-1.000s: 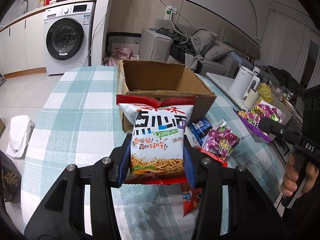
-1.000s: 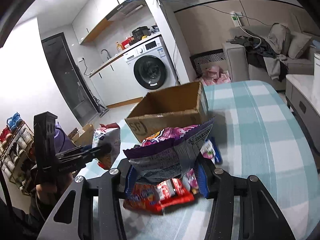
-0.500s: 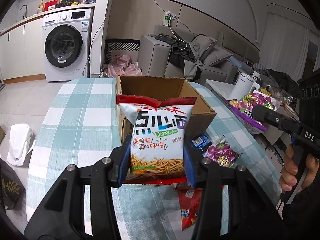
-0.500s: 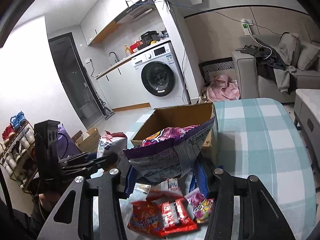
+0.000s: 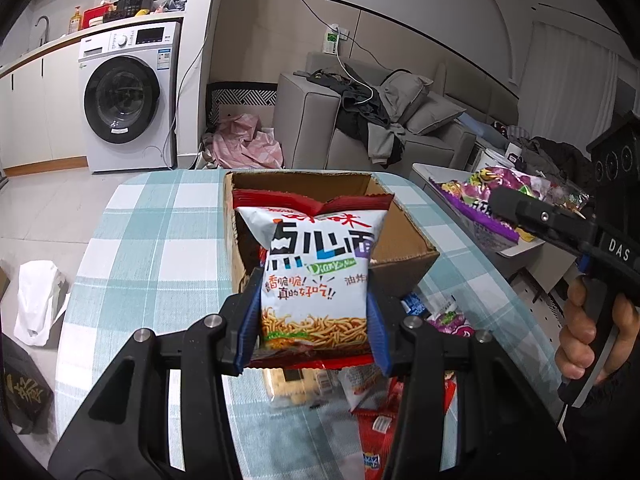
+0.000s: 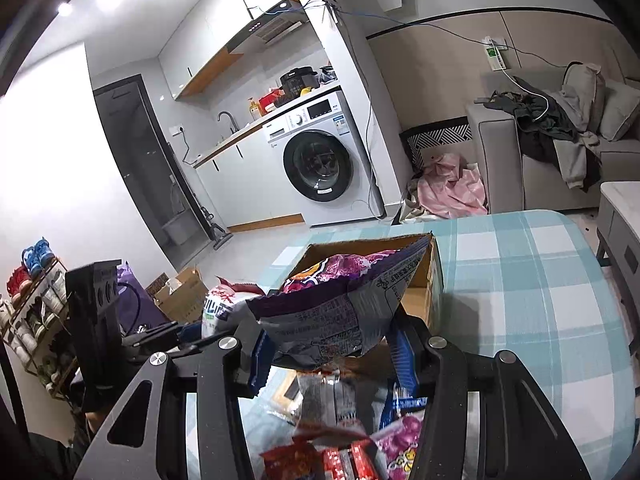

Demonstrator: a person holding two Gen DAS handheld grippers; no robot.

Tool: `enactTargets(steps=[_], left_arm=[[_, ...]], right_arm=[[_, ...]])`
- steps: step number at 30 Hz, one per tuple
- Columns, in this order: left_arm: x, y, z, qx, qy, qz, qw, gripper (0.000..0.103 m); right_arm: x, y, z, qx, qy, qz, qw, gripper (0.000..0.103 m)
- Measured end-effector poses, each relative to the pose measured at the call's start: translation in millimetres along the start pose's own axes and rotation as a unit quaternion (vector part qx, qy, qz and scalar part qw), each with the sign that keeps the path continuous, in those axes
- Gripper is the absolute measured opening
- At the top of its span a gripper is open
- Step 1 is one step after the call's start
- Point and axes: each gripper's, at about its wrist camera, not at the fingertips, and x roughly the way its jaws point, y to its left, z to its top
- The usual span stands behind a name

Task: Organize snacks
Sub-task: 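Lift both held bags and carry them over the cardboard box, then lower both bags into the box and open both grippers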

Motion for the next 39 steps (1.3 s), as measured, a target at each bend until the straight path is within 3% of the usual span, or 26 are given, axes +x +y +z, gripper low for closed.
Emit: enactTargets(steps=[12,23,39], left_arm=[[36,-1,24,0.004,0.004,0.009,0.9999,0.043],[77,-5,34,0.024,0.013,0.031,0.9992,0.043],[109,-7,45,0.031,0.019,0.02,0.9991,0.043]], right_arm=[[28,-19,9,0.036,-0.007,-0.003,0.999,0.05],[59,-41,5,0.055,0.011,-0.013,0.998,0.05],[98,-50,0,0.06,0.038,-0.013,0.997,0.05]])
